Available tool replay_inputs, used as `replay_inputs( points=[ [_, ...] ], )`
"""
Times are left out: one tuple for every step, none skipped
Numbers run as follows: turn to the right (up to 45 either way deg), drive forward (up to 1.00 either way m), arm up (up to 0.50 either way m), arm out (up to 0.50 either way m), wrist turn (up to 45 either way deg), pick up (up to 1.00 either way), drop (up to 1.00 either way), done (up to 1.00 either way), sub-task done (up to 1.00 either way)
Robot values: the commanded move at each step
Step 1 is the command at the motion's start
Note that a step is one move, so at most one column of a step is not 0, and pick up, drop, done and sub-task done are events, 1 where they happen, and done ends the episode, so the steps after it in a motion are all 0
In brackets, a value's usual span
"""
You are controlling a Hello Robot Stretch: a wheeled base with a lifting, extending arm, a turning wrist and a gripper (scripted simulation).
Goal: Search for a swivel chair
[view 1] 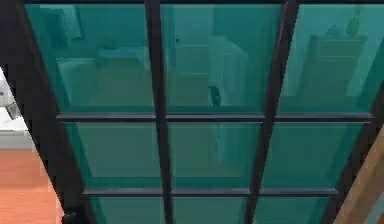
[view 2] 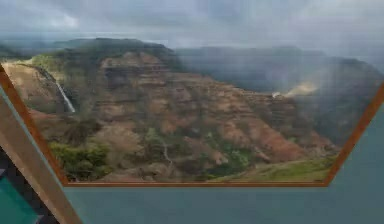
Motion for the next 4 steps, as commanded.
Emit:
replay_inputs(
  points=[
    [-45.0, 0.0, 0.0, 0.0, 0.0, 0.0, 0.0, 0.0, 0.0],
    [-45.0, 0.0, 0.0, 0.0, 0.0, 0.0, 0.0, 0.0, 0.0],
    [-39.0, 0.0, 0.0, 0.0, 0.0, 0.0, 0.0, 0.0, 0.0],
    [0.0, 0.1, 0.0, 0.0, 0.0, 0.0, 0.0, 0.0, 0.0]
  ],
)
